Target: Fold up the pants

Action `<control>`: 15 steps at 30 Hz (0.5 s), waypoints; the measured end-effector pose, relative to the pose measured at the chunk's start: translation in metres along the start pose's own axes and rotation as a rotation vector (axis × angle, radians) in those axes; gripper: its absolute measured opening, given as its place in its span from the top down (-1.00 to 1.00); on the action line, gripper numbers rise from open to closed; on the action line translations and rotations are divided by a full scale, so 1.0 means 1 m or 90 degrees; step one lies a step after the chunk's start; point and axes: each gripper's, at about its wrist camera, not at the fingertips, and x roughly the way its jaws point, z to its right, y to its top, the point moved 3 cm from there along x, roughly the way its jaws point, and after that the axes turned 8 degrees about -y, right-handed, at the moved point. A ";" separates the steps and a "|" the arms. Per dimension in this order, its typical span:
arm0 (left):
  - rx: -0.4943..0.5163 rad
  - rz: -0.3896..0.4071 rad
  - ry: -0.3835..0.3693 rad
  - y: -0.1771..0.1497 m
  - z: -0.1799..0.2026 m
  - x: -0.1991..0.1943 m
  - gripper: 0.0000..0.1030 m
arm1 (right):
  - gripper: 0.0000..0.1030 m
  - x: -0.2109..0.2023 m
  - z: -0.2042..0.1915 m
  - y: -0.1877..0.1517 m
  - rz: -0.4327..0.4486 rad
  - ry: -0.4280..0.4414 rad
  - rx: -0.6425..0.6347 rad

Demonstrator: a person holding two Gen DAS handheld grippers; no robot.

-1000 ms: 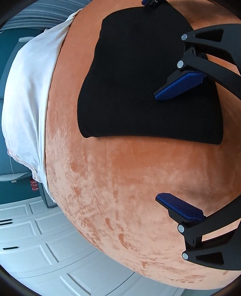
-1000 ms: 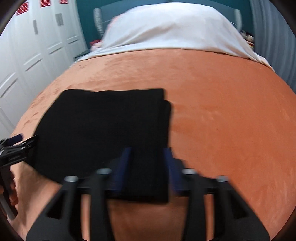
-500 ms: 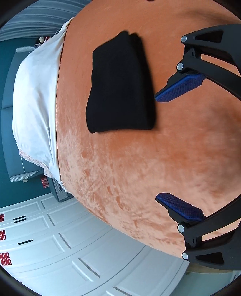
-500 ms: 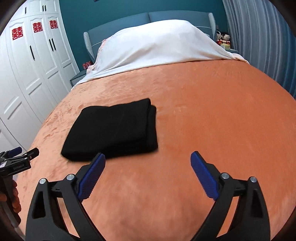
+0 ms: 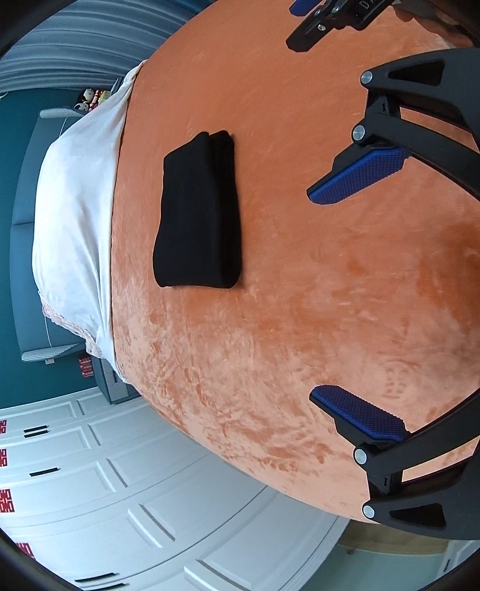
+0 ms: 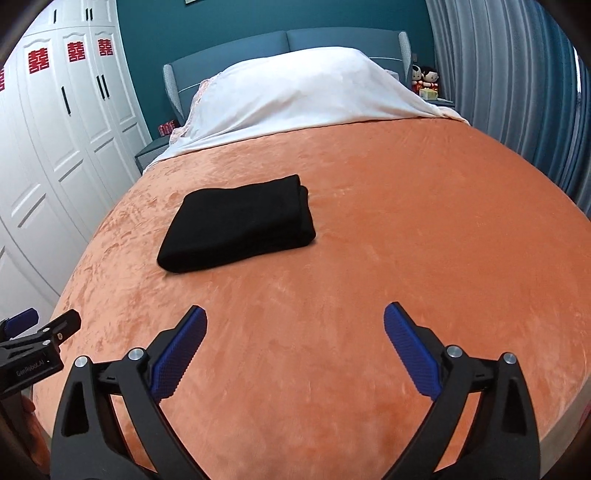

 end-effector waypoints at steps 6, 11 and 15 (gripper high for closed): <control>-0.003 -0.002 -0.002 -0.016 0.001 -0.011 -0.88 | -0.84 -0.010 0.003 -0.018 -0.013 0.004 0.007; 0.009 -0.004 0.007 -0.021 0.003 -0.006 -0.88 | -0.84 -0.008 -0.001 -0.020 -0.004 -0.018 -0.018; 0.010 -0.014 0.004 -0.022 0.005 0.008 -0.88 | -0.84 0.001 -0.008 -0.020 -0.008 -0.021 -0.034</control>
